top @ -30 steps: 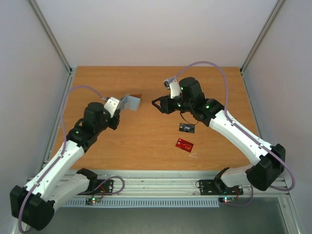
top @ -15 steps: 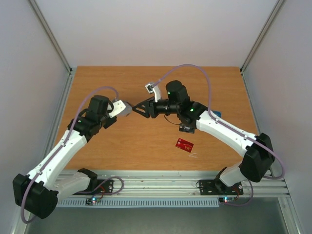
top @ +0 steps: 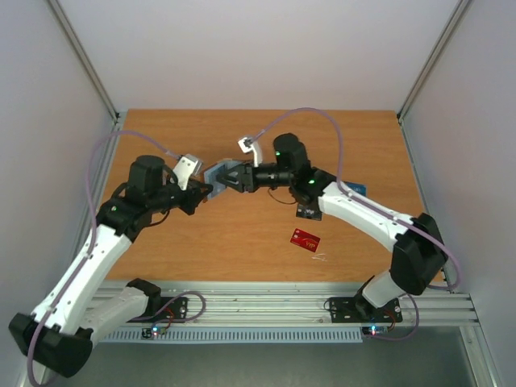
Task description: Take the credit cards out of the card holder
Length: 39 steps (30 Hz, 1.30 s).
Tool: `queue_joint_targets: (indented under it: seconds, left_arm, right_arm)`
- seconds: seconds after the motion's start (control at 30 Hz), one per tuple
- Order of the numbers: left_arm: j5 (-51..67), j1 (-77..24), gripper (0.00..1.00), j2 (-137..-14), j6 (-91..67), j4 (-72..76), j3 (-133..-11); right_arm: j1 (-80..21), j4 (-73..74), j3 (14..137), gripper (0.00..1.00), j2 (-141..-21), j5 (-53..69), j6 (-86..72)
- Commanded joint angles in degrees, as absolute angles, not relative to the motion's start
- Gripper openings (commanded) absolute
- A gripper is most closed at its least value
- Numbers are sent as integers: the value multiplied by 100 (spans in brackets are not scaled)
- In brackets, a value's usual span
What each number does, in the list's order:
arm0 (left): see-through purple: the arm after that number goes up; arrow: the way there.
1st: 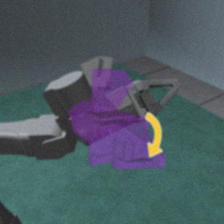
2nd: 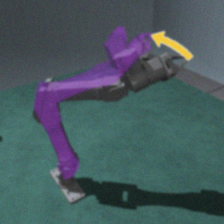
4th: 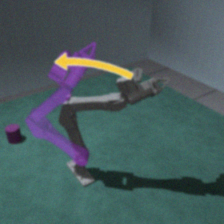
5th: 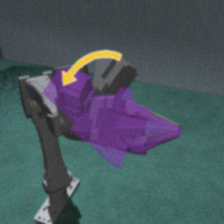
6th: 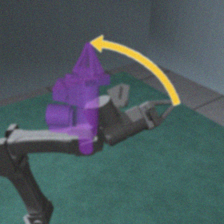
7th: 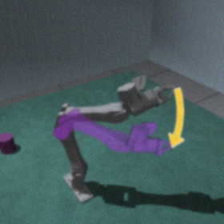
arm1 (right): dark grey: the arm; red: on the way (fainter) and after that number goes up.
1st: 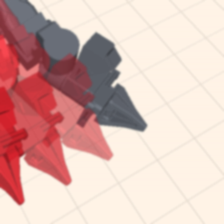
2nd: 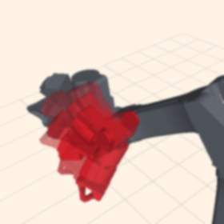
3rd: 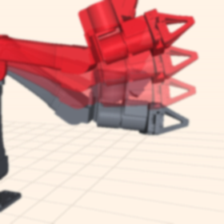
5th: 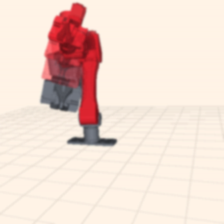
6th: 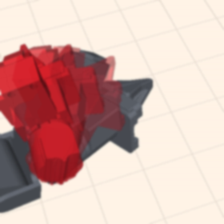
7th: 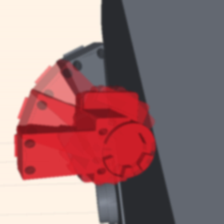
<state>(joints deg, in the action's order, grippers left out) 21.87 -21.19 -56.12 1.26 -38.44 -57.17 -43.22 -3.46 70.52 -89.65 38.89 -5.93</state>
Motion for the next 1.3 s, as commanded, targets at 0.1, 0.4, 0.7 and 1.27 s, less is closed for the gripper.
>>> queue_joint_targets:
  seconds: [0.1,0.4,0.7,1.27]
  left_arm:
    - [4214,-2057,0,-4563,-1369,-995,-4880]
    - [5192,-2057,0,-4578,-1985,696,-4565]
    - [5608,-2059,0,-4600,-1981,1012,-4449]
    - [5935,-2078,0,-4750,-1916,1552,-4368]
  right_arm:
    - [-3516,1026,7328,42,-7830,5165,802]
    - [-3546,3444,8572,23,-7976,6025,2205]
    - [-3589,3840,8823,20,-7862,5413,2667]
    - [-3983,3948,9131,5,-8242,5133,2947]
